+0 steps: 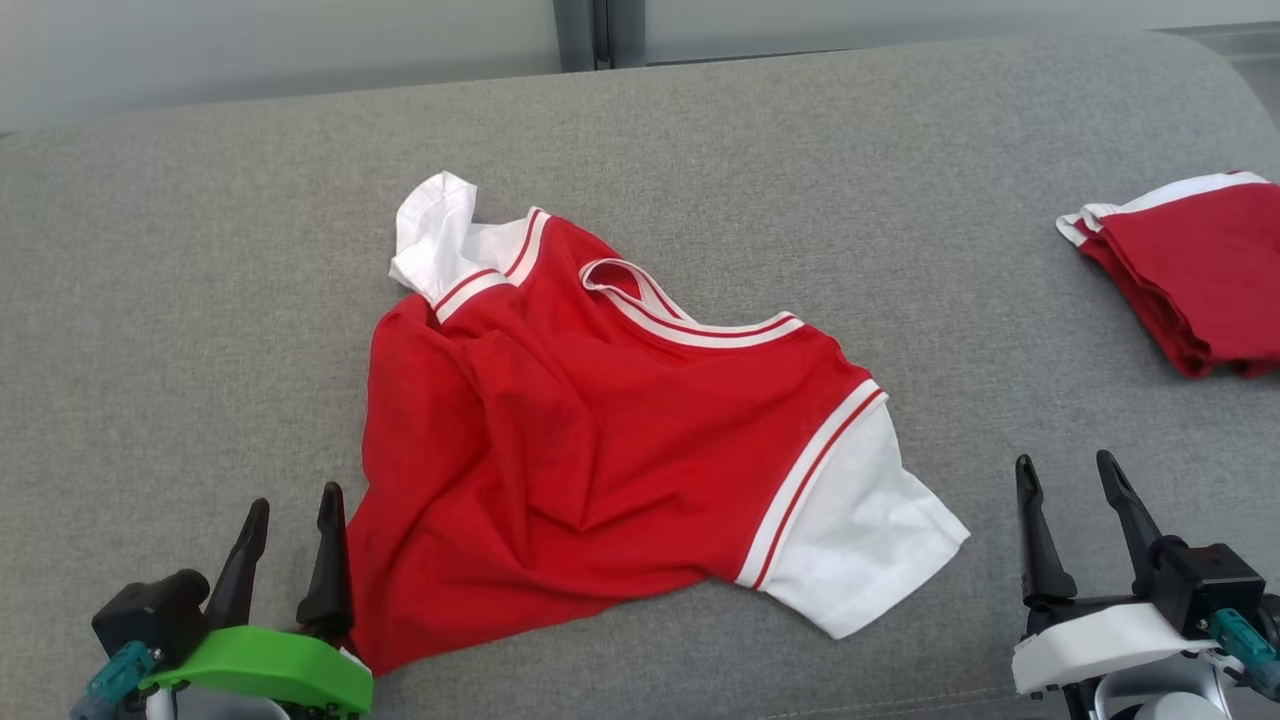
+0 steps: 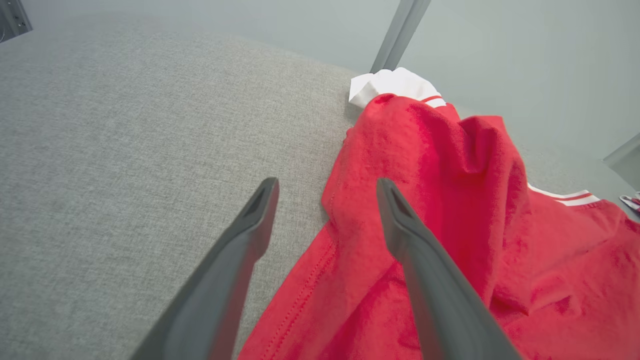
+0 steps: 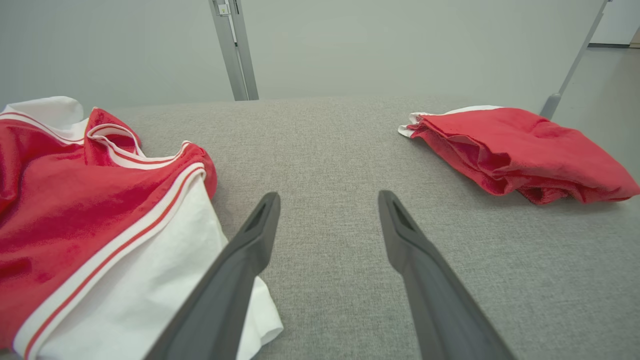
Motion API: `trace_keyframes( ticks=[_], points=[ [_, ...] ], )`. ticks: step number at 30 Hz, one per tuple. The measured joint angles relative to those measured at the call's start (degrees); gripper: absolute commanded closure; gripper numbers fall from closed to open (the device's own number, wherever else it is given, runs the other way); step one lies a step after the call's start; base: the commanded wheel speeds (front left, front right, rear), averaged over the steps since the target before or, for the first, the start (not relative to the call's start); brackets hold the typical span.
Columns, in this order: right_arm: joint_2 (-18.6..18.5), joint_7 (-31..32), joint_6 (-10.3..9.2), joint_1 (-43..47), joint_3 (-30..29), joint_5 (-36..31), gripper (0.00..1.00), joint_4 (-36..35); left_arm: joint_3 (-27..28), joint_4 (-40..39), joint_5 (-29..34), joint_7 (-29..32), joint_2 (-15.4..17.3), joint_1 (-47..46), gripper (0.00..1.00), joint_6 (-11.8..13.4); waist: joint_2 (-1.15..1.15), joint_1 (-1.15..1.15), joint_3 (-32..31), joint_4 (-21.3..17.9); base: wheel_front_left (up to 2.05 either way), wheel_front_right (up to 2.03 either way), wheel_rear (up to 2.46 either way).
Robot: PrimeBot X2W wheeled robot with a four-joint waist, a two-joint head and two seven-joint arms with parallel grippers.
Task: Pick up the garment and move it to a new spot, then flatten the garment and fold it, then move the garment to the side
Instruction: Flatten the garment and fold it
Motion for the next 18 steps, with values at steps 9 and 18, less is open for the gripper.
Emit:
trace_keyframes(
  ticks=[9, 18],
  points=[
    [0.0, 0.0, 0.00, 1.5, -0.6, -0.8, 0.00, -4.2, 1.1, 0.7, 8.3, -1.4, 1.0, 5.2, 0.00, -1.5, 0.00, 0.00, -4.3, -1.0, 0.00, 0.00, 0.00],
    [-1.1, 0.0, 0.00, 5.3, -1.6, -1.3, 0.00, -5.5, 13.3, -3.7, 18.8, -1.5, -5.8, 13.9, 0.00, -4.0, 0.00, 0.00, -9.0, -0.8, 0.00, 0.00, 0.00]
  ],
)
